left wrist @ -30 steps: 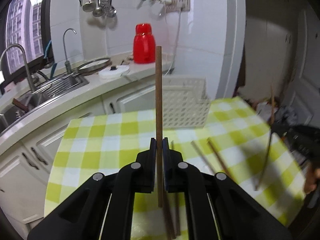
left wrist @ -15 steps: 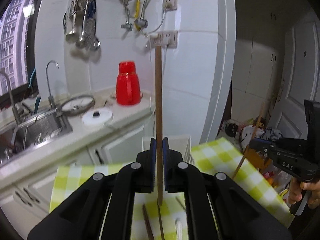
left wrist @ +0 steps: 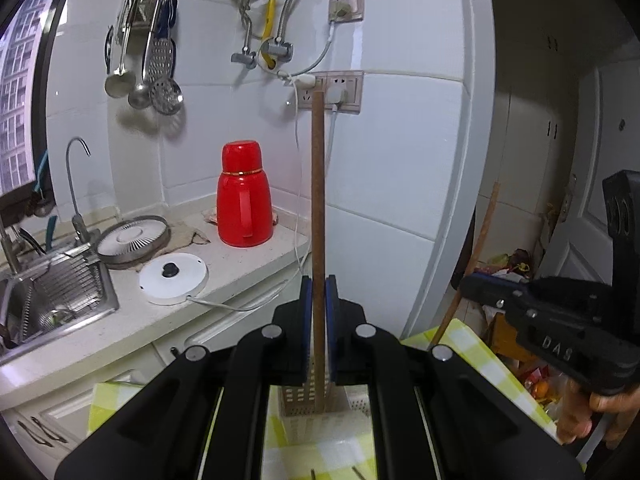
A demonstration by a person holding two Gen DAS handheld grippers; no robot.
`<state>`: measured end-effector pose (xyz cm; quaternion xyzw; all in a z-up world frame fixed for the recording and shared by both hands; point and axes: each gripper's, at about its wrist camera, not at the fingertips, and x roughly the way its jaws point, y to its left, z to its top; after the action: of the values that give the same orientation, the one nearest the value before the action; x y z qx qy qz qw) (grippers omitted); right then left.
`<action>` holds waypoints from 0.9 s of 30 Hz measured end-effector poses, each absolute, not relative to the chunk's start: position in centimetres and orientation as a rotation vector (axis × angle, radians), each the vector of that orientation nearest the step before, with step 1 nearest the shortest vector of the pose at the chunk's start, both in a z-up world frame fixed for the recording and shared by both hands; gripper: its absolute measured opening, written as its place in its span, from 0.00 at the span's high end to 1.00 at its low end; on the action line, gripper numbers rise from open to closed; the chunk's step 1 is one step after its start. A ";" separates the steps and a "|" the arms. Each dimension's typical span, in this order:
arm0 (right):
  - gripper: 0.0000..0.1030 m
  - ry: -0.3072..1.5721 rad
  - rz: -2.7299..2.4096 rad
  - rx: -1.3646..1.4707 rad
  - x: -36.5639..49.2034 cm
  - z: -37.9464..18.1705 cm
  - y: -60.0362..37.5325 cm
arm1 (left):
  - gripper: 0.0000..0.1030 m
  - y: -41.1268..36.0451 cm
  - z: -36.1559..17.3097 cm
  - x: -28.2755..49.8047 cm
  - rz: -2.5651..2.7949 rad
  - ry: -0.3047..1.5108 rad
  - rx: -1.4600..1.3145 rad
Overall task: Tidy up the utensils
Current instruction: 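Carry both upright chopsticks over the white slotted basket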
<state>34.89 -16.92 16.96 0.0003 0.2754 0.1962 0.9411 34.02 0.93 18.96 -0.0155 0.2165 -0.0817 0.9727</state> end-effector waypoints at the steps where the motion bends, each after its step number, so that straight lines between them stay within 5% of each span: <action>1: 0.94 0.563 0.401 -0.003 35.4 16.7 -16.6 | 0.94 1.0 18.5 34.8 -0.163 0.441 -0.042; 23: 0.93 0.799 0.399 -0.051 41.0 7.1 -14.2 | 0.94 0.9 7.0 41.4 -0.143 0.706 -0.081; 27: 0.92 0.797 0.377 -0.058 41.7 6.6 -14.1 | 0.75 0.7 6.1 42.0 -0.128 0.744 -0.043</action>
<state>41.71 -14.09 6.59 -0.0278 0.3857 0.1823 0.9040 41.95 0.67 6.07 -0.0212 0.3630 -0.0625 0.9294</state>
